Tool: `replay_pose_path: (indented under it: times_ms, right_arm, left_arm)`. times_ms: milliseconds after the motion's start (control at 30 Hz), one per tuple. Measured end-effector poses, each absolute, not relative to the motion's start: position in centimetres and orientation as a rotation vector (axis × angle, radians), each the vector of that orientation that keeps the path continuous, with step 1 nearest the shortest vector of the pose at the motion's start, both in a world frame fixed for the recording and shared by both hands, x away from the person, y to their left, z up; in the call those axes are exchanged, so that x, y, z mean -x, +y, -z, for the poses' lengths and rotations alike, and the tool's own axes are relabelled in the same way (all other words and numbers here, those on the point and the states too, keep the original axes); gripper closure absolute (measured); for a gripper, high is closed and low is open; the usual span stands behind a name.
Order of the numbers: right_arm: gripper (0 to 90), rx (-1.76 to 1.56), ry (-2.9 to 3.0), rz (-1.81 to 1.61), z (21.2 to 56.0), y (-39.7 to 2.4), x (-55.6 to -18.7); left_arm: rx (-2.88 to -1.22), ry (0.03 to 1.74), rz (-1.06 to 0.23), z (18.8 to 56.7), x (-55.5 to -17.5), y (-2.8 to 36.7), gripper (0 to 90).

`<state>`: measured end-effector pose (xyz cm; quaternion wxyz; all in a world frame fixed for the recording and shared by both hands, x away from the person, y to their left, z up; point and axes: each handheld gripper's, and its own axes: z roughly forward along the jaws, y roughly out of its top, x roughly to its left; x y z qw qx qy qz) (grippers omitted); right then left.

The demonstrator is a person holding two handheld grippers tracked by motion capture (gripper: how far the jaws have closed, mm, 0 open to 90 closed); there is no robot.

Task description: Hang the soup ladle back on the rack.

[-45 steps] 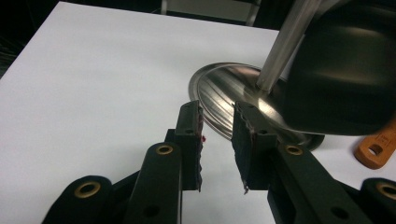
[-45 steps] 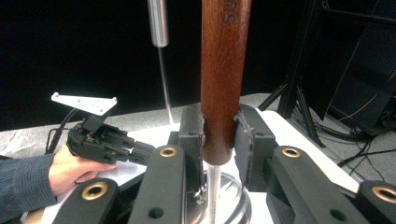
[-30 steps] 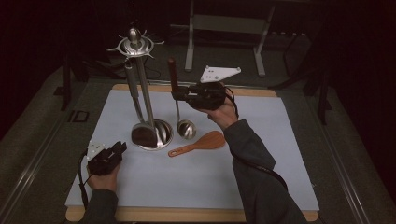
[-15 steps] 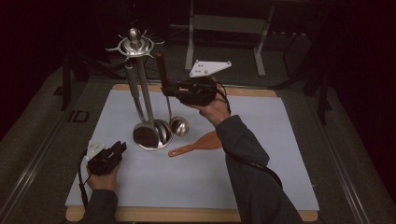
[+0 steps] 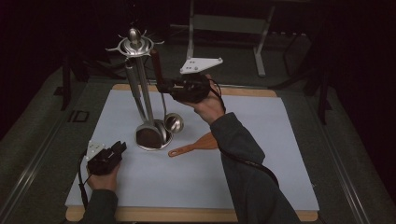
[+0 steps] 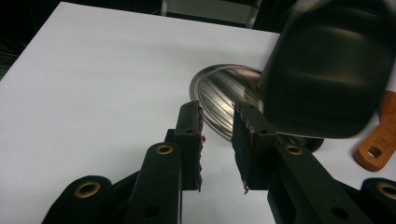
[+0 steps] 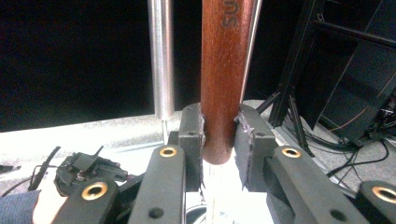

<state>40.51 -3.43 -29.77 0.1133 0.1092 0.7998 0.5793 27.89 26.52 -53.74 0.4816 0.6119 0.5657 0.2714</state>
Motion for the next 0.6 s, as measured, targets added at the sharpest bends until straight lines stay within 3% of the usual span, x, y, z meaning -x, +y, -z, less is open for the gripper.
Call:
replay_pose_path:
  times_ms: [600]
  right_arm:
    - [68.4,-0.349,2.309,-1.698,30.25,-2.91,-40.45]
  left_arm:
    - [-1.491,1.378,-0.663,53.72,-27.86,26.58,72.7]
